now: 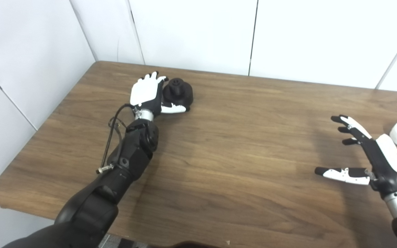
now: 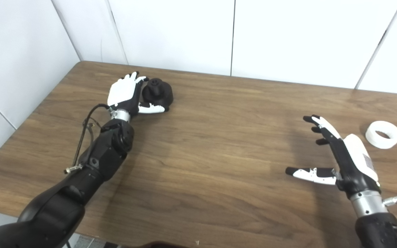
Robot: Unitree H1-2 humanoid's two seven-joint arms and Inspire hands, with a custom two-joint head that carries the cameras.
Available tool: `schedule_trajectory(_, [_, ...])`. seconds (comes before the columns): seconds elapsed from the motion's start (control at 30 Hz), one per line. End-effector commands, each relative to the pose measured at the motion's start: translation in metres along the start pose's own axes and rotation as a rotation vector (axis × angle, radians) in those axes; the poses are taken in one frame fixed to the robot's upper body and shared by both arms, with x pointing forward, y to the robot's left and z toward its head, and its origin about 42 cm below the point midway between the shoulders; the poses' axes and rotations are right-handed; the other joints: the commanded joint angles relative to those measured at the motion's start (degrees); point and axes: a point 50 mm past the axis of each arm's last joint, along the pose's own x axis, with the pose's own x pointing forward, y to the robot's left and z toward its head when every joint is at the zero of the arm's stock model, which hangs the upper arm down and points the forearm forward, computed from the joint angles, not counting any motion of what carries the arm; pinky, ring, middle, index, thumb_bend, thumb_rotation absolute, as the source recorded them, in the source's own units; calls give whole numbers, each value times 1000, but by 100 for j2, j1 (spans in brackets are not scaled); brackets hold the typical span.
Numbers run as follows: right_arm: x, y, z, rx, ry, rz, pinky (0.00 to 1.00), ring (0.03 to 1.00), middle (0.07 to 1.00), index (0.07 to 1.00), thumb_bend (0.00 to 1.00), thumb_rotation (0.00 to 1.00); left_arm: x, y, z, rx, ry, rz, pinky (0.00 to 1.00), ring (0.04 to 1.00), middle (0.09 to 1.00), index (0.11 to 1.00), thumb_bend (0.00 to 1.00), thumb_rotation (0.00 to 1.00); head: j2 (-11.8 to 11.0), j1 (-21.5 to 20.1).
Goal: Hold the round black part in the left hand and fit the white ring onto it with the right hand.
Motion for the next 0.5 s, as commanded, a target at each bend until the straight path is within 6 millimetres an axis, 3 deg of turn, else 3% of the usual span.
schedule_trajectory(0.0, [4, -14, 8, -9, -52, -43, 693, 842, 928, 864, 801, 186, 11, 11, 12, 0, -33, 17, 1000, 1000, 1000, 809, 1000, 447, 15, 8])
schedule_trajectory(0.23, [4, -15, 7, -11, -52, -46, 696, 839, 929, 866, 792, 199, 10, 12, 13, -31, -45, 17, 1000, 1000, 1000, 668, 957, 350, 29, 19])
schedule_trajectory(0.47, [4, -16, 7, -10, -52, -42, 687, 835, 931, 868, 765, 222, 8, 12, 11, -28, -48, 16, 1000, 1000, 1000, 605, 909, 295, 53, 7])
